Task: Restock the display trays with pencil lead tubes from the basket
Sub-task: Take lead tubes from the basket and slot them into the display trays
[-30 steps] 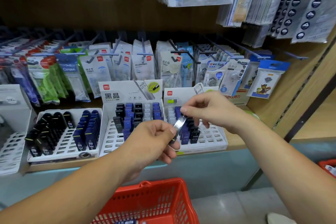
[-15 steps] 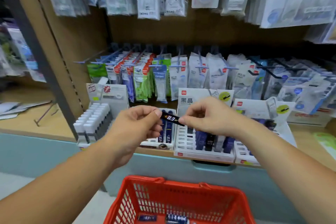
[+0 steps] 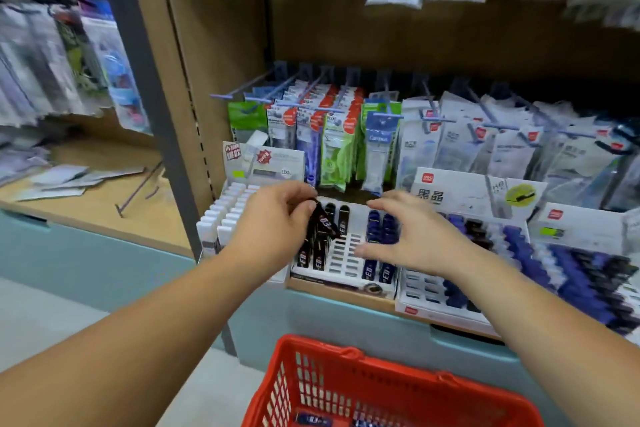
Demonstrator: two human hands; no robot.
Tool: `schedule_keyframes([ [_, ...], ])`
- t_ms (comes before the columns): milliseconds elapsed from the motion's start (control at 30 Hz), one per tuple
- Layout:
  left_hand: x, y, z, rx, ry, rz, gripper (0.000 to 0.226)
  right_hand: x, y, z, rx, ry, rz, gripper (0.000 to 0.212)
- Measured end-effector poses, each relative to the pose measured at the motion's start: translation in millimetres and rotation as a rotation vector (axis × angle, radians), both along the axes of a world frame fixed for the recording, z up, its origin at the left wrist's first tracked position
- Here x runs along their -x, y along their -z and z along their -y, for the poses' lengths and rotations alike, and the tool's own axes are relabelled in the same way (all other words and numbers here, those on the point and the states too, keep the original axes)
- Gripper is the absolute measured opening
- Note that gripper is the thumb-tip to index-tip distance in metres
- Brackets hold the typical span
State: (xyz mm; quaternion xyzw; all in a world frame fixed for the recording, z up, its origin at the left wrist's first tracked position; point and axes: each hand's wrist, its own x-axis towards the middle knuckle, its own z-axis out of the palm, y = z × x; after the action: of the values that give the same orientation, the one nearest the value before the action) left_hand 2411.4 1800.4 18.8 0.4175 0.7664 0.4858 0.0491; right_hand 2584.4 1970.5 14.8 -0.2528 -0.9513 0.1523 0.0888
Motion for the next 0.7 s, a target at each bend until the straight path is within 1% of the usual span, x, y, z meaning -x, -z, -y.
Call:
schedule_keyframes([
  [33, 0, -1, -9, 0.002, 0.015, -0.022, 0.017, 2, 2, -3, -0.011, 0.006, 0.031, 0.117],
  [67, 0, -3, -17, 0.012, 0.033, -0.057, 0.017, 2, 3, -8, -0.035, 0.009, 0.064, 0.124],
  [100, 1, -5, -26, 0.033, 0.053, -0.098, 0.018, 2, 5, -12, -0.05, 0.008, 0.082, 0.125],
  [233, 6, -8, -53, 0.23, 0.149, -0.281, 0.02, 0, 10, -20, -0.082, 0.011, 0.066, 0.116],
  [333, 13, 3, -65, 0.349, 0.177, -0.342, 0.019, 3, 10, -21, -0.07, 0.012, 0.079, 0.114],
  [567, 22, 3, -70, 0.382, 0.228, -0.333, 0.018, 7, 9, -23, -0.085, 0.007, 0.118, 0.125],
  [700, 24, 3, -68, 0.4, 0.3, -0.354, 0.018, 6, 7, -22, -0.076, 0.003, 0.111, 0.125],
])
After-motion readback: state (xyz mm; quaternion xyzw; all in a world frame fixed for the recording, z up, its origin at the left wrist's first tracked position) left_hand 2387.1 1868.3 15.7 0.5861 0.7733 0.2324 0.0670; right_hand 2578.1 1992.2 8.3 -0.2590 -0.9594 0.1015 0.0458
